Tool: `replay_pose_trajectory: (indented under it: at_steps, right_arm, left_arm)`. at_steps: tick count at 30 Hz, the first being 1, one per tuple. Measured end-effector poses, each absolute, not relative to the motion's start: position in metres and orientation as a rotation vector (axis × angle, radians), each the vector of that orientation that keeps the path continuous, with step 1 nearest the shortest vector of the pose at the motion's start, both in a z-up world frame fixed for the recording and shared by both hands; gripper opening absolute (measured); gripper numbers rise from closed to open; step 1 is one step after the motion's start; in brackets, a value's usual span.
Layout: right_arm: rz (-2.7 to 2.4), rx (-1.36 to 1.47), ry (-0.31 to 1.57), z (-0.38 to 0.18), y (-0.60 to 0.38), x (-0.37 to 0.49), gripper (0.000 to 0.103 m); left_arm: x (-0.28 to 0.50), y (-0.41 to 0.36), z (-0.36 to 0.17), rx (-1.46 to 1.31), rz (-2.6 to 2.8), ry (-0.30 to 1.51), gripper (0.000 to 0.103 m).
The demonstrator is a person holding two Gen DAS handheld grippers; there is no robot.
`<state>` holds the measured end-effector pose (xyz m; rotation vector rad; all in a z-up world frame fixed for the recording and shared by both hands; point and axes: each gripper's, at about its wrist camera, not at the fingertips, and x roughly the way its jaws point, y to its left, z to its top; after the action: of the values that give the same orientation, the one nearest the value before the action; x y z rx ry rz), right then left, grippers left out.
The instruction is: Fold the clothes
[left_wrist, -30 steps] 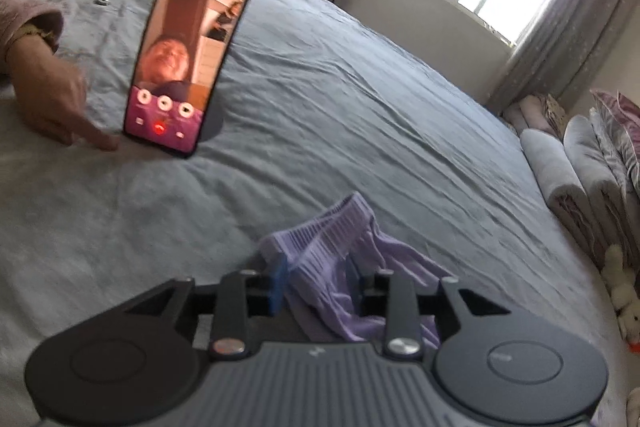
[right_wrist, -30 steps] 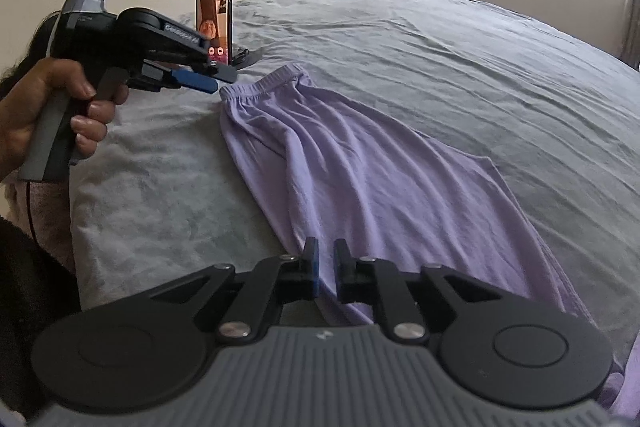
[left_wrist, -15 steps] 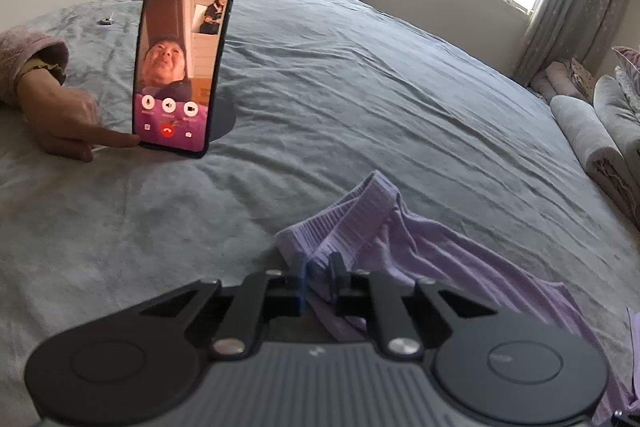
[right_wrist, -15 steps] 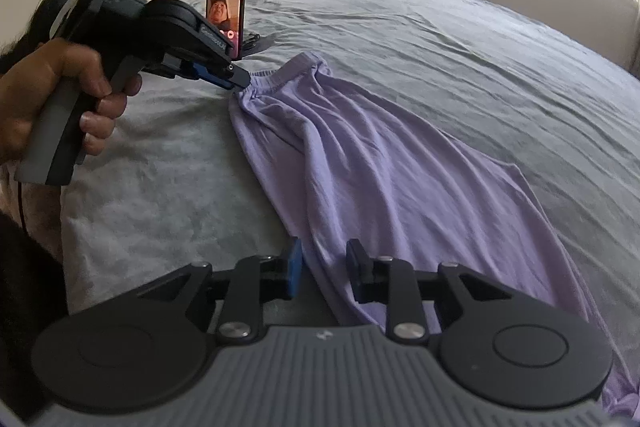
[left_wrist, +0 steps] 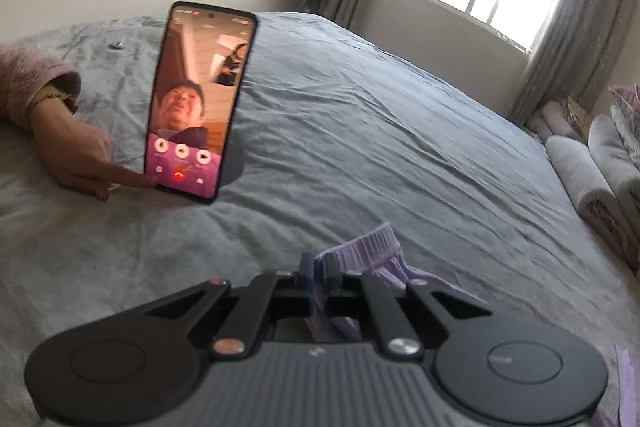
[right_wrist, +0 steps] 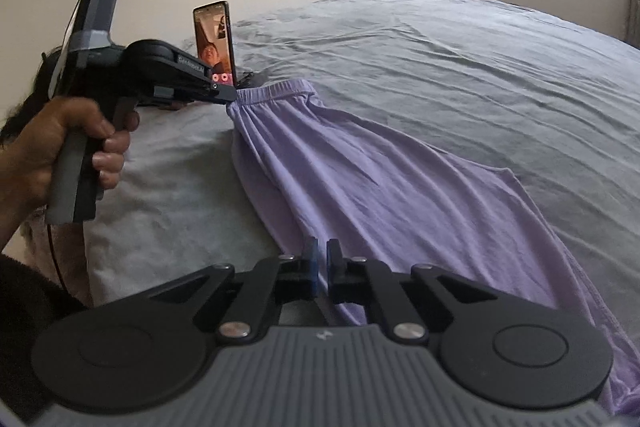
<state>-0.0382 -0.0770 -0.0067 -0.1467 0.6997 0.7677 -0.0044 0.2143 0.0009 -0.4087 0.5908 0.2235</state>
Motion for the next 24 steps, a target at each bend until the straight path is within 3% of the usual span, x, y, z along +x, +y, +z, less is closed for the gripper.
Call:
replay_pose_trajectory:
  at_steps: [2, 10, 16, 17, 18, 24]
  right_arm:
    - [0.765, -0.172, 0.697, -0.008, -0.074, -0.040, 0.015]
    - [0.765, -0.265, 0.694, -0.018, -0.064, -0.045, 0.016]
    - [0.761, -0.319, 0.690, -0.024, -0.061, -0.046, 0.023]
    - [0.758, -0.329, 0.688, -0.025, -0.061, -0.047, 0.015]
    - [0.749, -0.334, 0.694, -0.025, -0.060, -0.046, 0.001]
    - [0.788, -0.271, 0.711, -0.012, -0.064, -0.045, 0.001]
  left_arm:
    - [-0.003, 0.217, 0.001, -0.427, 0.224, 0.588, 0.003]
    - [0.002, 0.222, -0.001, -0.461, 0.244, 0.606, 0.003]
    - [0.004, 0.225, -0.010, -0.443, 0.274, 0.664, 0.004]
    - [0.004, 0.225, -0.012, -0.440, 0.279, 0.676, 0.004]
    - [0.004, 0.226, -0.014, -0.441, 0.282, 0.686, 0.004]
    - [0.004, 0.223, -0.016, -0.411, 0.283, 0.702, 0.005]
